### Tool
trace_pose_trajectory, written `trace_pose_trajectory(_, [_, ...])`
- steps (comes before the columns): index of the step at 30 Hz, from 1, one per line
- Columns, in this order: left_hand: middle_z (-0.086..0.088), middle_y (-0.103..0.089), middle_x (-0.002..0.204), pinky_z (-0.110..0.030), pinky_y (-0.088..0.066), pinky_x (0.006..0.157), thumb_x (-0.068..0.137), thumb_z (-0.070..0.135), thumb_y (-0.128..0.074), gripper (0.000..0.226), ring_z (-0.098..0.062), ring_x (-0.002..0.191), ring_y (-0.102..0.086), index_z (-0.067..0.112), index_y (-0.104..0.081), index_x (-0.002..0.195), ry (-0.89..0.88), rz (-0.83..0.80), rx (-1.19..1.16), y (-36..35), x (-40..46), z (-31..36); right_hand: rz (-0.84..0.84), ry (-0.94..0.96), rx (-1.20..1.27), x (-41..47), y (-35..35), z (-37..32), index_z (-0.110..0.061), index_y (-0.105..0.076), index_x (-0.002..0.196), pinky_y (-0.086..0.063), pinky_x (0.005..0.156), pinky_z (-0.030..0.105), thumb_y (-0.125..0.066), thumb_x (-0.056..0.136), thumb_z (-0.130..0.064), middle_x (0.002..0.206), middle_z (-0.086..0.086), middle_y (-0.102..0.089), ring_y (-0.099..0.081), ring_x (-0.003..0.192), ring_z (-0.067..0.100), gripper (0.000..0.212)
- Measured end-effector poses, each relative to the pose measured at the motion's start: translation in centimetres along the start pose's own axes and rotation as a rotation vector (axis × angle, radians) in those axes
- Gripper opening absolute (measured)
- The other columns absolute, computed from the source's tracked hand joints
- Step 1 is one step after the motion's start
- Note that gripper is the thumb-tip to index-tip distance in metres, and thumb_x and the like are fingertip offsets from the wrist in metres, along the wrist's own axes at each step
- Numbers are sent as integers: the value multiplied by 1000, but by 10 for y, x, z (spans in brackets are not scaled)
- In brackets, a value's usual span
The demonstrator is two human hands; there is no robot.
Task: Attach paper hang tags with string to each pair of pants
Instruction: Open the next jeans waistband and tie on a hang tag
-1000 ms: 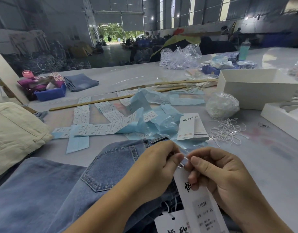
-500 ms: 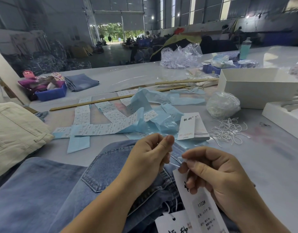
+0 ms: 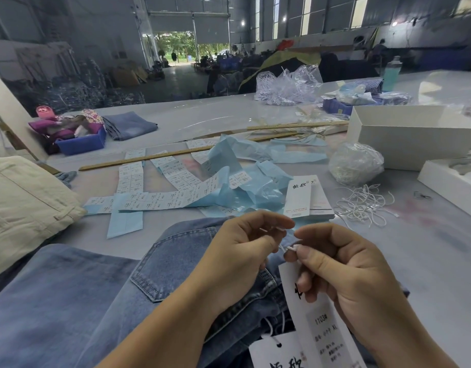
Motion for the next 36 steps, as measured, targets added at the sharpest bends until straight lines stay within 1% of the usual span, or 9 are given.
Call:
trace_pose_trajectory(5, [11,-68,69,-10,-42,58,92,12,-65,13,0,62,-56,19,-75,89,-46,3,101,0,-1,0,43,18,-8,1,3,-1,-15,-75,78,-46,38,27,-70,67,-13,69,19,-70,-55,41,20,12])
trace_pose_trajectory(10, [2,-70,70,-11,-42,53,87,17,-68,5,-2,58,-57,14,-70,84,-76,75,-30,5,-1,3,78,47,-31,1,5,-5,-14,-76,77,-47,40,25,-71,65,-16,68,20,-69,-55,41,19,13])
trace_pose_trajectory(13, [-2,-73,77,-15,-44,55,78,26,-72,9,-4,61,-58,17,-71,80,-84,73,-139,7,0,5,95,62,-64,2,6,-4,-14,-76,76,-44,39,24,-74,61,-21,56,23,-61,-52,40,20,17])
trace_pose_trajectory(15, [-7,-74,83,-19,-44,52,77,22,-77,4,-7,62,-56,20,-74,79,-49,44,-267,6,0,3,96,61,-82,2,6,-2,-15,-76,78,-44,40,24,-74,63,-22,51,16,-58,-52,40,20,17])
trace_pose_trajectory(18, [-7,-71,82,-20,-43,50,79,15,-67,10,-10,60,-54,18,-76,83,14,-5,-426,3,1,-1,92,63,-107,2,7,0,-16,-75,80,-43,41,24,-74,65,-22,50,13,-58,-51,41,20,16])
trace_pose_trajectory(22, [0,-64,76,-20,-38,49,81,15,-63,14,-9,59,-51,16,-76,88,72,-22,-464,2,1,-6,83,57,-100,2,7,0,-13,-75,79,-43,40,24,-75,67,-19,50,14,-57,-52,41,20,14])
trace_pose_trajectory(26, [-2,-62,76,-21,-37,47,79,13,-64,11,-10,56,-51,16,-74,83,93,-32,-529,0,1,-7,85,52,-102,4,6,1,-13,-75,79,-42,39,24,-75,67,-17,51,13,-57,-51,41,19,13])
trace_pose_trajectory(30, [-6,-69,78,-20,-38,43,75,12,-75,6,-9,52,-51,18,-74,76,32,37,-492,7,4,-5,97,46,-100,4,5,3,-14,-75,77,-41,38,24,-74,66,-16,50,12,-57,-50,40,18,12])
trace_pose_trajectory(36, [1,-68,77,-19,-37,43,79,13,-63,19,-6,56,-50,19,-80,84,34,123,-485,15,8,-10,91,21,-139,3,4,3,-14,-76,76,-41,37,22,-74,65,-15,51,12,-59,-52,39,16,11])
Point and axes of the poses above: each hand's wrist, its own x-axis towards the middle knuckle, its own y-axis out of the back of the hand, z = x × y, the point moved 6 cm from there along x, towards the middle knuckle
